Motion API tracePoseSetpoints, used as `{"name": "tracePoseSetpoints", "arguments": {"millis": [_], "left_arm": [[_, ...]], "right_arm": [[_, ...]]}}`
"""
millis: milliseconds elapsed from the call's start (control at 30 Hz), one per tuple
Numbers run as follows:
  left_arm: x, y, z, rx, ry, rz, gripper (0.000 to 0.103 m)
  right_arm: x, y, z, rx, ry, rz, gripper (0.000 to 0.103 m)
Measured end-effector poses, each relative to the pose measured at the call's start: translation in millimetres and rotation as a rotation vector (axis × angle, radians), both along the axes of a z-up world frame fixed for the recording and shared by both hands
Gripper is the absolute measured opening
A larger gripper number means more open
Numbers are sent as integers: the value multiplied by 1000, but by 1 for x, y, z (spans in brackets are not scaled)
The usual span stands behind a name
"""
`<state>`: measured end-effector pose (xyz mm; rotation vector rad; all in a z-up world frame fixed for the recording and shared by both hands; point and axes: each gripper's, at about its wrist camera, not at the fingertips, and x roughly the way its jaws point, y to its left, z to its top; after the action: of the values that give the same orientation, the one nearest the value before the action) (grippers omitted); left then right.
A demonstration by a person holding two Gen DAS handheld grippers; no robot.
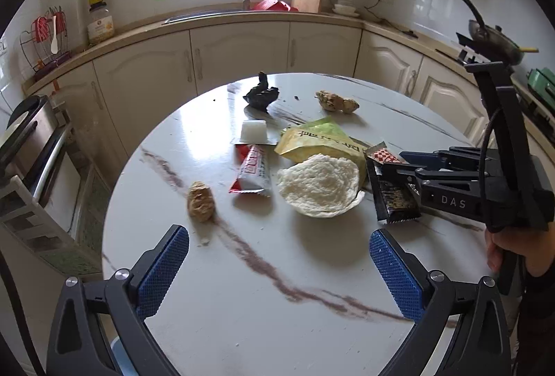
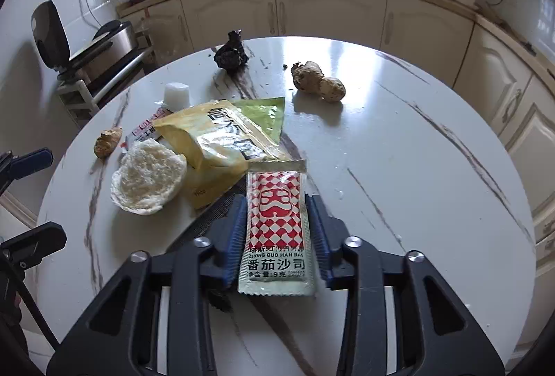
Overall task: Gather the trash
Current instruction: 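Grasp round bread with left tool while right tool grasps red-checkered sauce packet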
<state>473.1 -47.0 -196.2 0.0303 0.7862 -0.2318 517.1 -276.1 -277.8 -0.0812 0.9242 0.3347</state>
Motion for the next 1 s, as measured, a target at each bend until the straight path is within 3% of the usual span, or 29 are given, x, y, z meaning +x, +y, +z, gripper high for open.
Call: {"name": "tracePoseSetpoints", "arguments": {"millis": [33, 233, 567, 667, 733, 833, 1000], "left_arm": [[4, -4, -1, -3, 10, -8, 102], [32, -27, -11, 36, 46, -24, 102], [75, -49, -33, 87, 115, 43, 102], [81, -55, -37, 113, 111, 48, 90], [81, -58, -39, 83, 118, 9, 66], [80, -58, -38, 71, 123, -16, 60], [66, -49, -32, 29, 103, -35, 58]], "right_arm": [[-2, -3, 1, 12, -3, 2, 23], [-11, -18, 4, 27, 1, -11, 15], [-23, -39, 7, 62, 10, -28, 14], [-24, -43, 7, 63, 9, -31, 14], [-26, -46, 7, 81, 10, -33, 14], [-29, -48, 10, 89, 5, -35, 14], [-43, -48, 19, 104, -7, -34, 14]]}}
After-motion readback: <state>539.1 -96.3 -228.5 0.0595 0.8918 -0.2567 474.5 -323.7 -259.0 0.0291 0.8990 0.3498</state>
